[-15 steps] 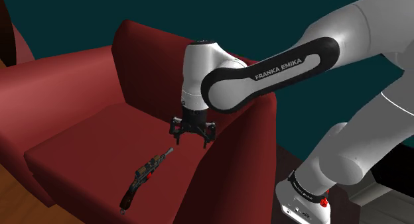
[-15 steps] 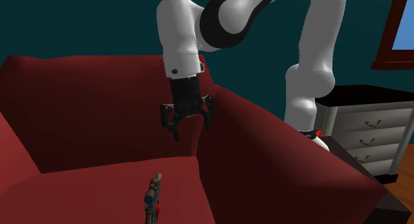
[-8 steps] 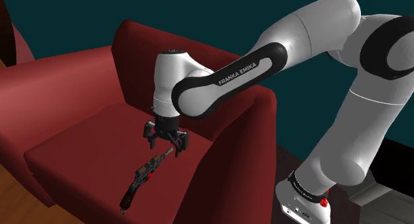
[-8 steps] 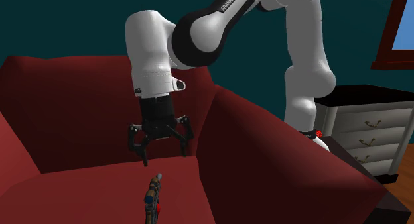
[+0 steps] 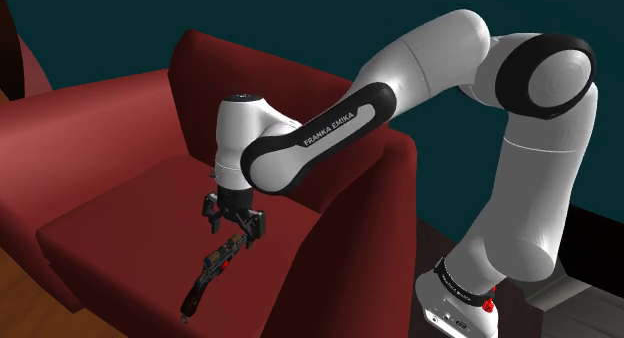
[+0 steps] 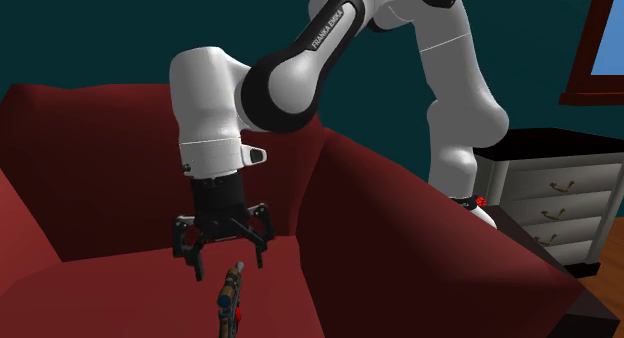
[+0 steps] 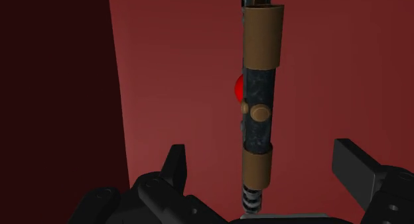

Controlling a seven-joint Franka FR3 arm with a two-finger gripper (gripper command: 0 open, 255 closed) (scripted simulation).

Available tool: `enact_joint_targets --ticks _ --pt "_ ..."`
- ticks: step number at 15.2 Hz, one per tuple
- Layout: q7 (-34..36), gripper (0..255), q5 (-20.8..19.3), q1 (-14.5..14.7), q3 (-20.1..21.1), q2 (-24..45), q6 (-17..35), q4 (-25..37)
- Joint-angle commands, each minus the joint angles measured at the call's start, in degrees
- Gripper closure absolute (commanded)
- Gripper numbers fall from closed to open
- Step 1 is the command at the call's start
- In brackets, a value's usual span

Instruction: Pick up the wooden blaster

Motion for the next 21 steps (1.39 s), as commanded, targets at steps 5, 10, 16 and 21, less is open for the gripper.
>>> enact_joint_targets --ticks 5,10,16,21 --pt "0.43 255 -1.05 0.66 -0.65 2.02 2.35 -0.47" --pt "0.44 255 -1.0 0.64 -0.61 1.92 2.31 -0.51" --pt "0.2 255 -0.46 0.28 -0.27 0.88 1.06 -0.23" --pt "-0.2 255 0.91 -0.47 0.56 -1.74 -2.12 0.58"
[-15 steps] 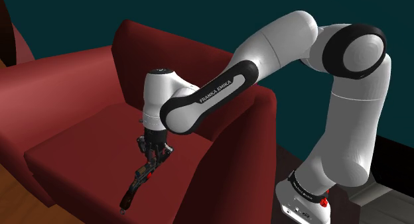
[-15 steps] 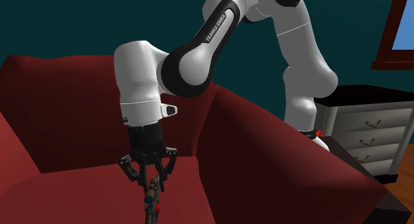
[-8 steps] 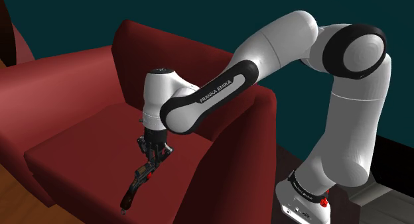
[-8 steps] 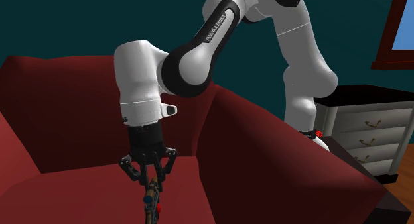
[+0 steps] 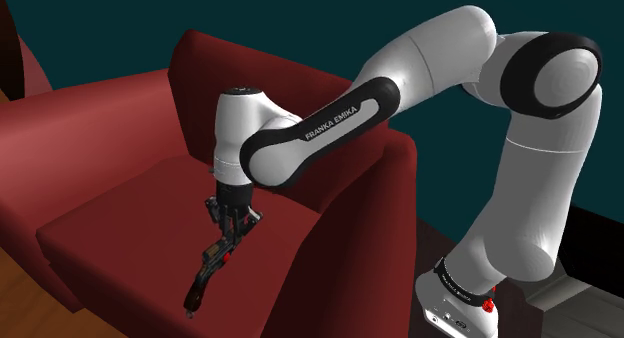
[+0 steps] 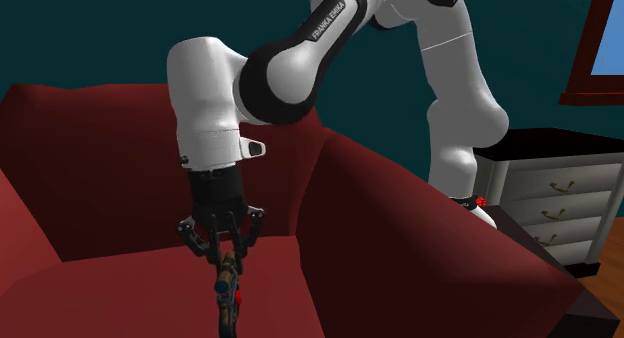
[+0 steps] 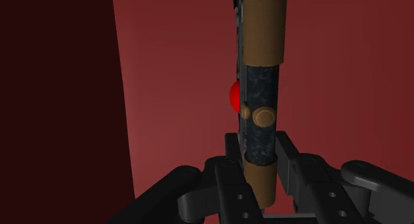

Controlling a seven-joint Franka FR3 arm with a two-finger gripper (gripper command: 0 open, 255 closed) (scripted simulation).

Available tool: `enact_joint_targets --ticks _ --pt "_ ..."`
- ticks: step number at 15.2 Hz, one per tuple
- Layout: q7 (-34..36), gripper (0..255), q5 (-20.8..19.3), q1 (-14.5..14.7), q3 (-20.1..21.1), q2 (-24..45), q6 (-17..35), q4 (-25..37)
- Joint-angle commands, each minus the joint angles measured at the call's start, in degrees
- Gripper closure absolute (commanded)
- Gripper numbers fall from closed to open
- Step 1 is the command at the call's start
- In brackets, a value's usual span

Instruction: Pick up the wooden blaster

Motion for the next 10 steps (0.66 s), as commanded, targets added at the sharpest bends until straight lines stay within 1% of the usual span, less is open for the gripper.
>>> enact_joint_targets --ticks 1,8,10 --pt "-0.23 255 0.66 -0.37 0.36 -1.23 -1.23 0.1" --pt "-0.66 255 2.36 -1.19 1.19 -4.49 -5.88 1.85" --pt "-0.67 255 2.4 -1.2 1.2 -4.56 -5.98 1.89"
